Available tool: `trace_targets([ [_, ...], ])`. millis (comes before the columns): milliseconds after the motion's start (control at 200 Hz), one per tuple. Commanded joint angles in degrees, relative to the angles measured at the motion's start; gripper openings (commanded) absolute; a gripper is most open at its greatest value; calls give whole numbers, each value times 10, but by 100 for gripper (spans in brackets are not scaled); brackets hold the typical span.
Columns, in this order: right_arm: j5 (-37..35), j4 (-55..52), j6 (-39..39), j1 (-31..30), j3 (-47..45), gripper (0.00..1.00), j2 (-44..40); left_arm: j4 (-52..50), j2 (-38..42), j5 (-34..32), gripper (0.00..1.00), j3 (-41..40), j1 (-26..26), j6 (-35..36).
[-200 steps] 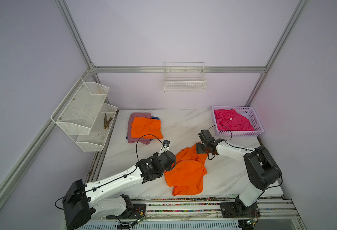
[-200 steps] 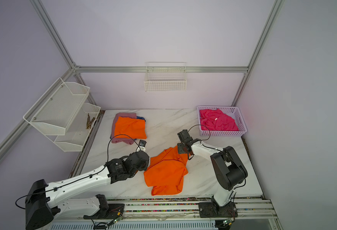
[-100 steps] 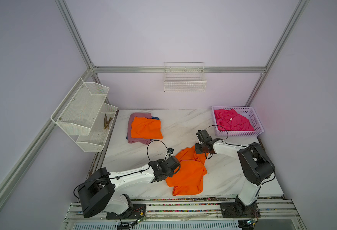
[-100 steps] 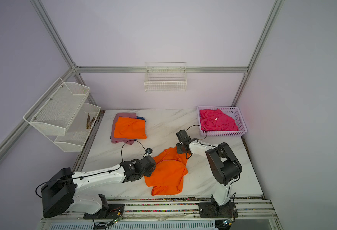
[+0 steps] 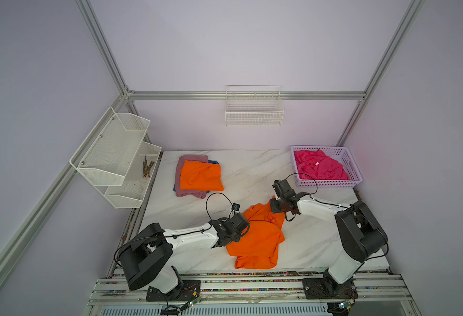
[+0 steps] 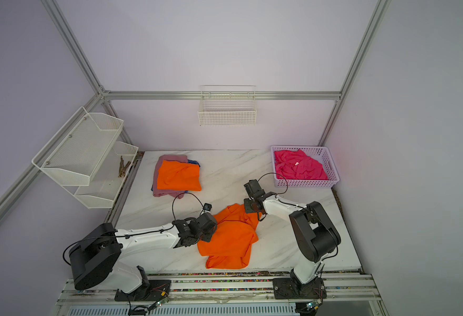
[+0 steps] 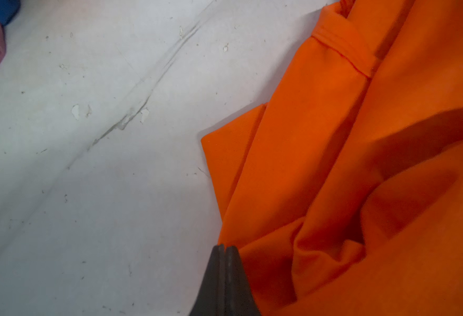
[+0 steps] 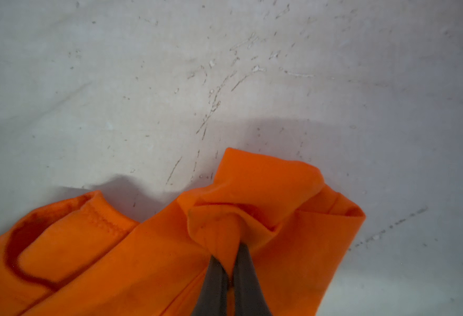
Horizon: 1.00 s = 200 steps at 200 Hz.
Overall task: Fold and stack t-shirts
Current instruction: Adjust the T-shirt at the center of the board.
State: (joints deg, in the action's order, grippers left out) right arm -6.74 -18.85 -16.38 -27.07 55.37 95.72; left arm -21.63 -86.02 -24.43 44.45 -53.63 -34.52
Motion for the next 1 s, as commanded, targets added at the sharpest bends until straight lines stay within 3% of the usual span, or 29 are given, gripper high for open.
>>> trace_targets([
  [0,-25,-23,-2,-3,-2,0,-65,-38,38,-44,0,45,5,-5],
  [185,-61,-29,-18,-1,5,0,-205,-120,142,-122,0,101,25,18],
  [295,-64,-40,-6,-2,18,0,-262,-142,197,-132,0,127,62,48],
  [445,-58,-63,4,-2,16,0,-294,-131,215,-92,0,136,87,82],
  [545,-67,-65,0,-1,-13,0,-283,-116,174,-46,0,130,88,80],
  [645,-12,-73,-11,-2,-38,0,-253,-92,117,18,1,139,87,75],
  [710,4,-63,-26,-3,-58,13,-239,-65,87,45,7,146,85,75],
  [770,0,-51,-37,-4,-78,51,-236,-47,65,57,10,154,84,75],
  [835,-18,-42,-41,-4,-88,69,-243,-36,46,68,16,161,84,82],
  [945,-58,-18,-28,-4,-87,76,-265,-1,20,94,18,159,83,93],
  [995,-73,3,-17,-4,-86,76,-272,22,13,119,13,156,83,98],
])
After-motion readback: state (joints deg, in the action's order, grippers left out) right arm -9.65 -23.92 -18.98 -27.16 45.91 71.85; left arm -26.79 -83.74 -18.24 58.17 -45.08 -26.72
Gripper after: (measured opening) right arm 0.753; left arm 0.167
